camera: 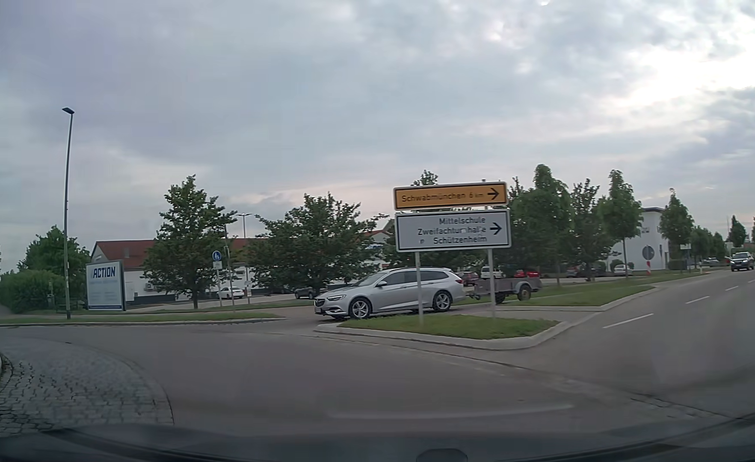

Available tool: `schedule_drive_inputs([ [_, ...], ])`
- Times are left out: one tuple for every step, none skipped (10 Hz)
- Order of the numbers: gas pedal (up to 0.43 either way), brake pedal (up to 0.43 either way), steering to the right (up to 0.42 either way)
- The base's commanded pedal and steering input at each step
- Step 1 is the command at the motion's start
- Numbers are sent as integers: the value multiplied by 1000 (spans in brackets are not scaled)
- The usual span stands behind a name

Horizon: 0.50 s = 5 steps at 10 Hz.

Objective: Follow the waypoints while adhering to traffic rules and regulations

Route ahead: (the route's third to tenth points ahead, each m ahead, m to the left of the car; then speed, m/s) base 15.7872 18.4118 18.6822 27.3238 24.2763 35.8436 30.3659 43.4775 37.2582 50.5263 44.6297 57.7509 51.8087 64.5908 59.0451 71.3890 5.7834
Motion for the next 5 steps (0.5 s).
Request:
schedule_drive_inputs([
  [110,0,-296],
  [110,0,-296],
  [118,0,-296],
  [118,0,-296],
  [118,0,-296],
])
